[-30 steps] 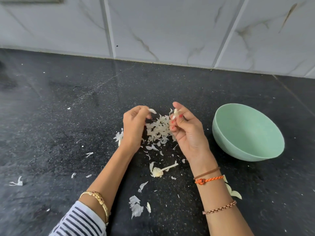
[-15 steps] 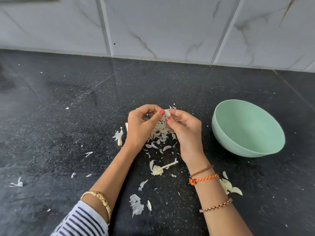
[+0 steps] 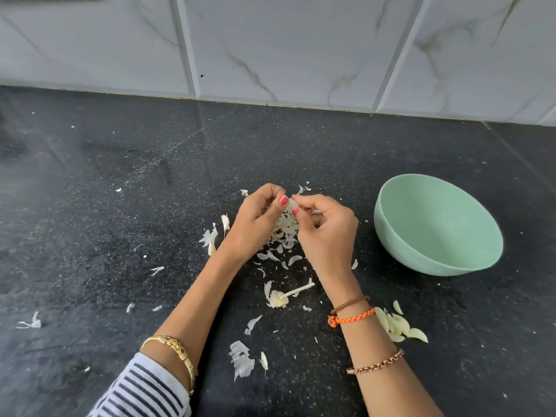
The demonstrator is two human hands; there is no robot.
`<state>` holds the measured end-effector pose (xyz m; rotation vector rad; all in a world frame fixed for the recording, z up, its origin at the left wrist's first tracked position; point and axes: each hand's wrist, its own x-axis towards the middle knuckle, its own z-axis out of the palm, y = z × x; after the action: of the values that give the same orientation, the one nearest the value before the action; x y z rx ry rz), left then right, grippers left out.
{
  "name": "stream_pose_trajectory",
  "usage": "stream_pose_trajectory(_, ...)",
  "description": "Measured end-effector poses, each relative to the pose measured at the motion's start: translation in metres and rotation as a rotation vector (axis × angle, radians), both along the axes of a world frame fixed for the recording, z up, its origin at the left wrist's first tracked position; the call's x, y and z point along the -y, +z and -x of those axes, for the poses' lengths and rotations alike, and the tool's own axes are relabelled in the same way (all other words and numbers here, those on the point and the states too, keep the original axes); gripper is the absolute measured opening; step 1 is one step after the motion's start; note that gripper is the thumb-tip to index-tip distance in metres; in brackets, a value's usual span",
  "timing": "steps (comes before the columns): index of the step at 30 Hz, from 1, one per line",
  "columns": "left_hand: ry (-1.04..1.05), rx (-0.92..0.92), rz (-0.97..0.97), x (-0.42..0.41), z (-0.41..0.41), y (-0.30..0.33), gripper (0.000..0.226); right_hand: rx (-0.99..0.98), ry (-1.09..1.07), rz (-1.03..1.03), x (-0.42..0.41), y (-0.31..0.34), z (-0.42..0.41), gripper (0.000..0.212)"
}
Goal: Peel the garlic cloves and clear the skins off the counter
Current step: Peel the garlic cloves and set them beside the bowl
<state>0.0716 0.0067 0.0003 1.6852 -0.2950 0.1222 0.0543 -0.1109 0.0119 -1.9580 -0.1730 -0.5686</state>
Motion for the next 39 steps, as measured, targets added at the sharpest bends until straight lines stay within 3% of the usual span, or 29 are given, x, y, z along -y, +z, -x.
stream_pose_trajectory(8, 0.095, 0.103, -0.193, 0.002, -0.001, -0.005, 0.017, 0.134, -0.041, 0.091, -0.001, -0.004, -0.002, 0.014)
stream_pose_trajectory(11, 0.219, 0.275, -0.260, 0.004, 0.003, -0.002, 0.021, 0.062, -0.066, 0.042, -0.002, -0.004, -0.001, 0.014)
stream_pose_trajectory(15, 0.388, 0.461, -0.204, 0.007, 0.009, 0.002, 0.030, -0.102, -0.077, -0.056, 0.004, -0.001, -0.003, 0.015)
stream_pose_trajectory(20, 0.373, 0.323, -0.255, 0.006, 0.006, 0.001, 0.041, -0.241, 0.011, -0.317, 0.001, 0.006, -0.001, 0.018)
stream_pose_trajectory(23, 0.315, 0.168, -0.073, 0.006, 0.006, 0.001, 0.009, -0.260, 0.016, -0.320, 0.001, 0.006, -0.001, 0.018)
stream_pose_trajectory(27, 0.193, 0.067, 0.095, 0.004, 0.006, 0.003, 0.008, -0.225, 0.012, -0.303, 0.001, 0.005, 0.000, 0.016)
stream_pose_trajectory(34, 0.173, 0.095, 0.088, 0.005, 0.006, 0.004, 0.009, -0.094, 0.018, -0.053, 0.002, 0.002, -0.001, 0.011)
stream_pose_trajectory(39, 0.252, 0.214, -0.332, 0.002, 0.004, -0.003, 0.020, 0.061, -0.040, 0.213, 0.001, -0.007, -0.003, 0.011)
